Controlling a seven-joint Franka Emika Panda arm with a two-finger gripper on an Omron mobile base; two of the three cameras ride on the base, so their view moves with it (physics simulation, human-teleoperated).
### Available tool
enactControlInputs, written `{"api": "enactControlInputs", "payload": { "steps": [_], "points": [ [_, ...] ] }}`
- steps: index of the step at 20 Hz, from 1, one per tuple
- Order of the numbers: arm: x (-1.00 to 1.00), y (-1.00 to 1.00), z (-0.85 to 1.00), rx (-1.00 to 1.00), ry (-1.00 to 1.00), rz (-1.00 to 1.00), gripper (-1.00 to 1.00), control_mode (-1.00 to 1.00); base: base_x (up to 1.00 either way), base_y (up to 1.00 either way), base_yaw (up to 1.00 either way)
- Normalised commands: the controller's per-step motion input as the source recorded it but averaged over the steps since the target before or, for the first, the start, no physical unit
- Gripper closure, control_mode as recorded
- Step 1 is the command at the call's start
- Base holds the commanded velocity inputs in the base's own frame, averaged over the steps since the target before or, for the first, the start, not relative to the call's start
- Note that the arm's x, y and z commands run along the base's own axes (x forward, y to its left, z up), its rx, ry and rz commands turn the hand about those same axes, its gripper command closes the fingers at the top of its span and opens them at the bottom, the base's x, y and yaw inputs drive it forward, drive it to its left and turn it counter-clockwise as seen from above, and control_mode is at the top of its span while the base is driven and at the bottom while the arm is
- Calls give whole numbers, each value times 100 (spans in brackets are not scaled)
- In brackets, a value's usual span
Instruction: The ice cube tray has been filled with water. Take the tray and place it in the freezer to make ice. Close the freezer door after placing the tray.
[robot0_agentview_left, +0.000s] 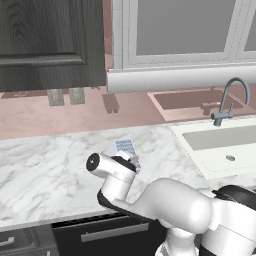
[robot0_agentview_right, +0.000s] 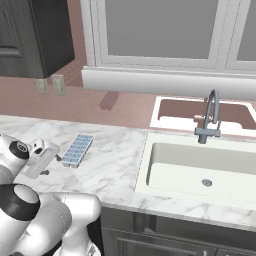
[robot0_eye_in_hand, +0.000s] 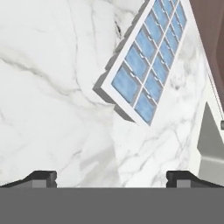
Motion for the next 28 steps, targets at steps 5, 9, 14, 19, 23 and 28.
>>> {"api": "enactControlInputs", "payload": {
  "steps": [5,9,14,19,23,28],
  "points": [
    [3,-10,0,-3,0,2,-100,-100,0,0,0],
    [4,-16,0,0,0,3,-100,-100,0,0,0],
    [9,-23,0,0,0,3,-100,-100,0,0,0],
    [28,-15,-2,0,0,8,-100,-100,0,0,0],
    [40,-2,-12,0,0,13,-100,-100,0,0,0],
    [37,0,-29,0,0,16,-100,-100,0,0,0]
  ]
}}
